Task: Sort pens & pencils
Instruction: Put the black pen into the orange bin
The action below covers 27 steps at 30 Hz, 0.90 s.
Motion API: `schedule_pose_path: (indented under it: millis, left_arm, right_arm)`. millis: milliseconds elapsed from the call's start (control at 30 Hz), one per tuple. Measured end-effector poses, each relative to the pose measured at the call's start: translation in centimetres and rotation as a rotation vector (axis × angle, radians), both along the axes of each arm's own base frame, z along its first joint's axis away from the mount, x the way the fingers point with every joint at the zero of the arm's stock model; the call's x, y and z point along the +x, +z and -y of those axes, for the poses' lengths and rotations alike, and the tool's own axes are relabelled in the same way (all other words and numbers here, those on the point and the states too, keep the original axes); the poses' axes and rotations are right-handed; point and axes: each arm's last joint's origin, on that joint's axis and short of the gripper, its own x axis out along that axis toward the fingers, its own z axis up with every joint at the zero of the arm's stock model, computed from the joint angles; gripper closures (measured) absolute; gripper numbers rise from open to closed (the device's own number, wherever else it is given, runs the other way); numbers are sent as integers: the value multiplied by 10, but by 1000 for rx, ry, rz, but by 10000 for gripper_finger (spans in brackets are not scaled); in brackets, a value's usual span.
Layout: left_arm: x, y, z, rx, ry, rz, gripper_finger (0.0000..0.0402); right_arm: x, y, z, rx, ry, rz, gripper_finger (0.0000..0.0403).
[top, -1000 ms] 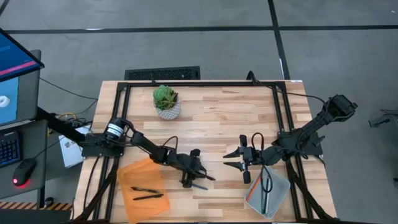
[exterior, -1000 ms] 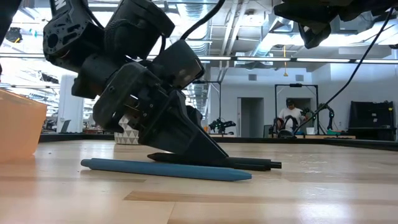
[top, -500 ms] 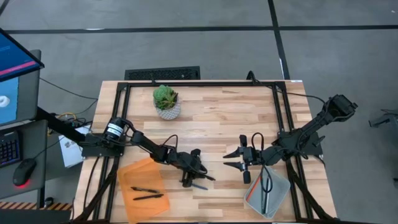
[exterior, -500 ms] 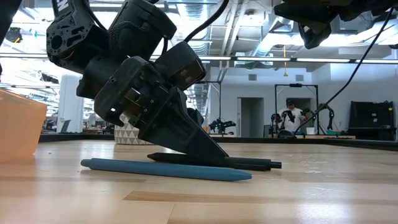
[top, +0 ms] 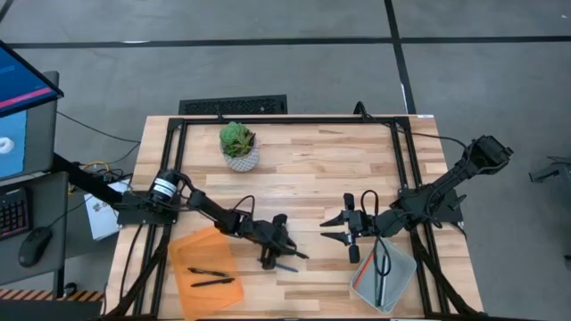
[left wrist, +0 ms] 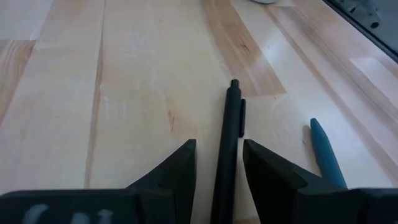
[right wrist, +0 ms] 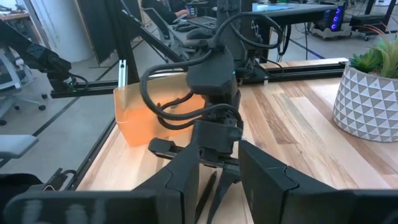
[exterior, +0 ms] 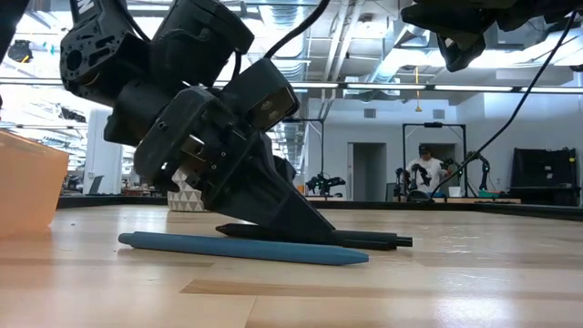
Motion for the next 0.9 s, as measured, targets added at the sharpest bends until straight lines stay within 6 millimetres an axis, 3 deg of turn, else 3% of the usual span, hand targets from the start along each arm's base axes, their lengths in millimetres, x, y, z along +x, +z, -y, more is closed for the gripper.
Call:
schedule_pose_path:
  millis: [600, 900]
  left_arm:
    - [-6, -4, 2, 37, -20, 0, 288]
    - [-7, -5, 1, 72, -9, -8, 382]
  right_arm:
    - [0, 0, 0, 0, 0, 0, 269]
    - [0, 0, 0, 0, 0, 0, 269]
